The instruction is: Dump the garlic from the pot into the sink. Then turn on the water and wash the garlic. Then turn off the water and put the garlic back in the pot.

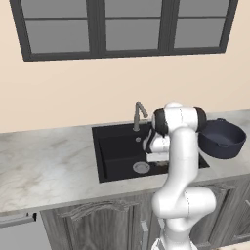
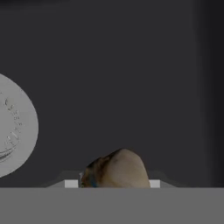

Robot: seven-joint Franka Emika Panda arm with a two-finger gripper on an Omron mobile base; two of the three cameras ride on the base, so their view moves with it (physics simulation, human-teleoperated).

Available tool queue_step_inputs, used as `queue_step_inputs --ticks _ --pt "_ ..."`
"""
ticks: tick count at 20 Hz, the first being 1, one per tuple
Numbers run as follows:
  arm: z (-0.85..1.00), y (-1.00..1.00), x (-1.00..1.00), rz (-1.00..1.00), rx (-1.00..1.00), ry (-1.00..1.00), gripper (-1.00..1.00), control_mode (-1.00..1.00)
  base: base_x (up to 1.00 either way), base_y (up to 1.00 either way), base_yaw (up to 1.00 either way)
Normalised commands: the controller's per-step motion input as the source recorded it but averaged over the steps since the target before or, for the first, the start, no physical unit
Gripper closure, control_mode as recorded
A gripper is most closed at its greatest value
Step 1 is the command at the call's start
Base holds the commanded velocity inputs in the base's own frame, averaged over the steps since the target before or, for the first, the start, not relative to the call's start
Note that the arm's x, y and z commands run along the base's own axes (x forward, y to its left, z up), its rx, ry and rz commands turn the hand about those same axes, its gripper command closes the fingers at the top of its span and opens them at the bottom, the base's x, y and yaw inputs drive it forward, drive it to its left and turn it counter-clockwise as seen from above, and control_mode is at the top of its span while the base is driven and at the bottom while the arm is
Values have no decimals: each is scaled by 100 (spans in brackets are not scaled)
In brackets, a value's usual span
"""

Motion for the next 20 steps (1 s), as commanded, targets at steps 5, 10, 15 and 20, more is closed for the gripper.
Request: queue_step_inputs --ticks 5,10,15,20 --pt "76 -10 0 2 0 0 100 -100 0 0 0" --pt "60 -11 0 2 0 0 100 -100 0 0 0" --pt "46 -16 0 1 0 0 100 -100 0 0 0" --pt "38 -24 0 0 0 0 100 -100 0 0 0"
